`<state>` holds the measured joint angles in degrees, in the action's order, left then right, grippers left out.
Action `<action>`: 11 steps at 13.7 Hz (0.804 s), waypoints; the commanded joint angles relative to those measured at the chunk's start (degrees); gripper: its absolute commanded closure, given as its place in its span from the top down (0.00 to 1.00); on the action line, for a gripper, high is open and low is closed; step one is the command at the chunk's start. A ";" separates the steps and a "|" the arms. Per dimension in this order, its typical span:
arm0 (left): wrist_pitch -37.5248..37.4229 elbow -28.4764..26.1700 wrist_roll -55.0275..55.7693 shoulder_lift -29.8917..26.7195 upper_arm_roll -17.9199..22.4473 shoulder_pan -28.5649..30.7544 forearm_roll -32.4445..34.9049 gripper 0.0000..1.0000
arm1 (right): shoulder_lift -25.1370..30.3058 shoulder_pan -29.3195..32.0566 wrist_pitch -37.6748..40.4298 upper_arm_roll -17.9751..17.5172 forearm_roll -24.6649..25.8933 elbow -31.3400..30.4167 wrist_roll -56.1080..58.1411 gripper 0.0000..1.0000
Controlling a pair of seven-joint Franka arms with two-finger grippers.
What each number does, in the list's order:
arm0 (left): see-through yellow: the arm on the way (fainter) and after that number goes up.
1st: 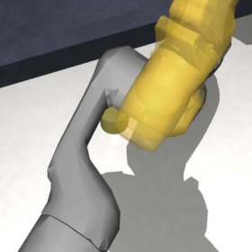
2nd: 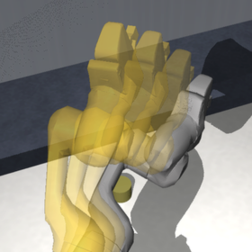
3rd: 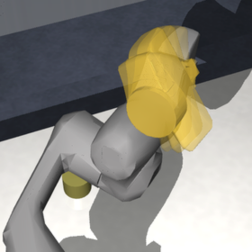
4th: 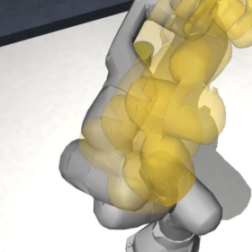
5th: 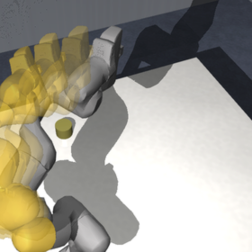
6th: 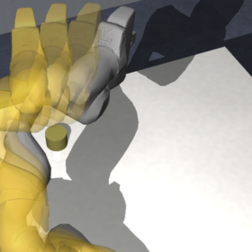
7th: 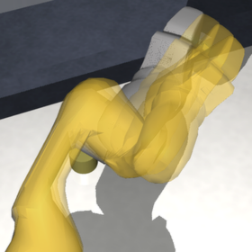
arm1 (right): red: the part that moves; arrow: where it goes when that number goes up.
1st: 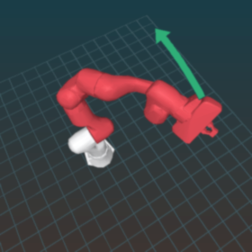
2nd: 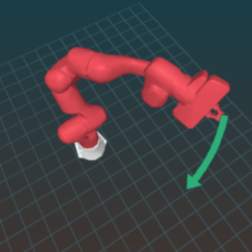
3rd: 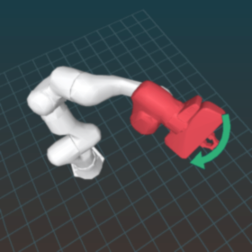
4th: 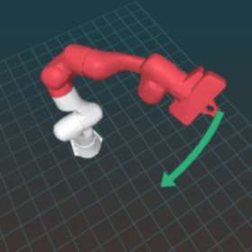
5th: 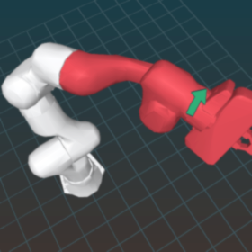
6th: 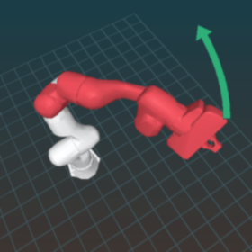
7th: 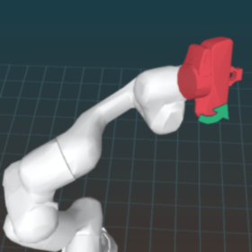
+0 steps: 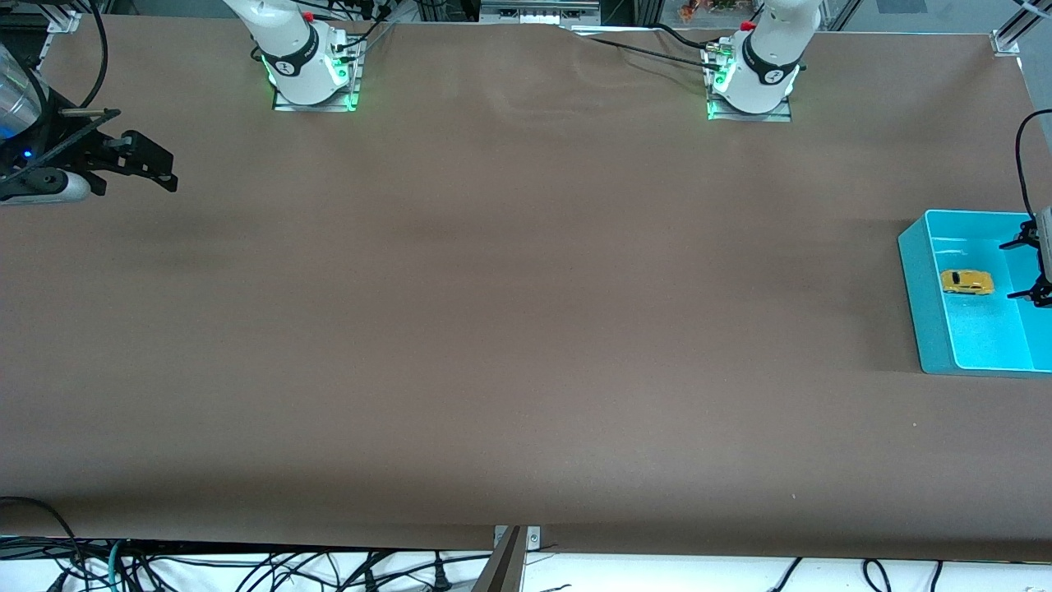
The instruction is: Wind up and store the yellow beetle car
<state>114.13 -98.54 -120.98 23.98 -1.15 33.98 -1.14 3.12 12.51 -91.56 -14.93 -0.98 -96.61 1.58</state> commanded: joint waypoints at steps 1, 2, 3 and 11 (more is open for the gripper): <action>-5.73 -1.04 9.94 -3.40 0.36 -5.30 0.79 1.00 | -0.39 -0.03 1.20 -0.01 -0.51 1.68 -0.87 1.00; -8.03 -0.95 13.89 -4.54 0.36 -7.94 0.71 1.00 | -0.39 -0.03 1.21 -0.01 -0.51 1.60 -0.79 1.00; -9.35 -0.78 18.11 -5.69 0.36 -10.83 0.70 1.00 | -0.57 0.06 1.21 -0.01 -0.51 1.68 -0.70 1.00; -12.52 -0.60 52.12 -13.60 -0.42 -28.08 -0.17 1.00 | -1.27 0.06 0.59 -0.01 0.01 1.86 -0.52 1.00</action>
<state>103.06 -98.50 -75.12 13.18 -1.72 7.70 -1.15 2.91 12.53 -91.66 -14.92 -0.97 -96.53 1.58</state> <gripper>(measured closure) 0.000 0.000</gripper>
